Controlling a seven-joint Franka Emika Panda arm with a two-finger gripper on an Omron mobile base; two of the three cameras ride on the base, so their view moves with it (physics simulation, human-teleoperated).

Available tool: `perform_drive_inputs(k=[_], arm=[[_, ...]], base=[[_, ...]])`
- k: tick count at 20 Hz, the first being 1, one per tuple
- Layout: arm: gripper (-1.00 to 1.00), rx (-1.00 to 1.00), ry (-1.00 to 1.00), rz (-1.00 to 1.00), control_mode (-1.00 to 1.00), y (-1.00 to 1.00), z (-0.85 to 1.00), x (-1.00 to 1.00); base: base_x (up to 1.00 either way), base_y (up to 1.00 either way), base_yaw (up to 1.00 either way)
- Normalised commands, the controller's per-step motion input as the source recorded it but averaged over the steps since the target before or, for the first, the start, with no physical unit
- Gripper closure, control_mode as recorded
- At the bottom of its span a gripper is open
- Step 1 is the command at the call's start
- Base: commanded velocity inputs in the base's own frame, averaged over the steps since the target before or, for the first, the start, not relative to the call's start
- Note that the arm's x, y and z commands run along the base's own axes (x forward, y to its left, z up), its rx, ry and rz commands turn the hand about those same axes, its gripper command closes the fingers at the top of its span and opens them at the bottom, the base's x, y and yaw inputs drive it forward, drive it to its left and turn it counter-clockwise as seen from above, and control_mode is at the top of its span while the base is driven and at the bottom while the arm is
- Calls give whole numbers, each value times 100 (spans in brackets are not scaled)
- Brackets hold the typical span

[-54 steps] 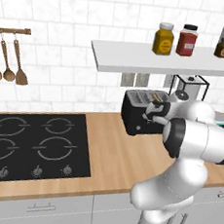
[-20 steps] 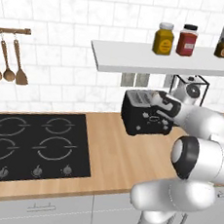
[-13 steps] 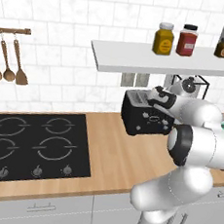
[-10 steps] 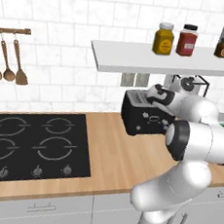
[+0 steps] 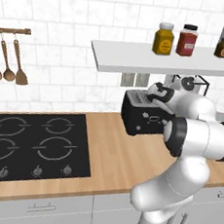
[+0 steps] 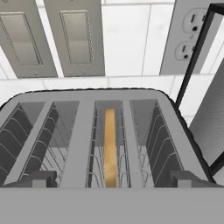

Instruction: Start the toaster. Once the lever pops up, take the bread to the plate on the dining counter.

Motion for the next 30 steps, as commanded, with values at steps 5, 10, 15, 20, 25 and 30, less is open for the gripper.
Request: perform_drive_inputs(k=[5,10,15,20,25,30], arm=[[-100,0,0,0,-100,0,-3,3],[-100,-1,0,0,-100,15,-2,0],[-100,0,0,0,-100,0,0,0],[-100,0,0,0,-100,0,0,0],[-100,0,0,0,-100,0,0,0],[-100,0,0,0,-100,0,0,0]], base=[[0,0,0],[0,0,0],[0,0,0],[0,0,0],[0,0,0],[0,0,0]])
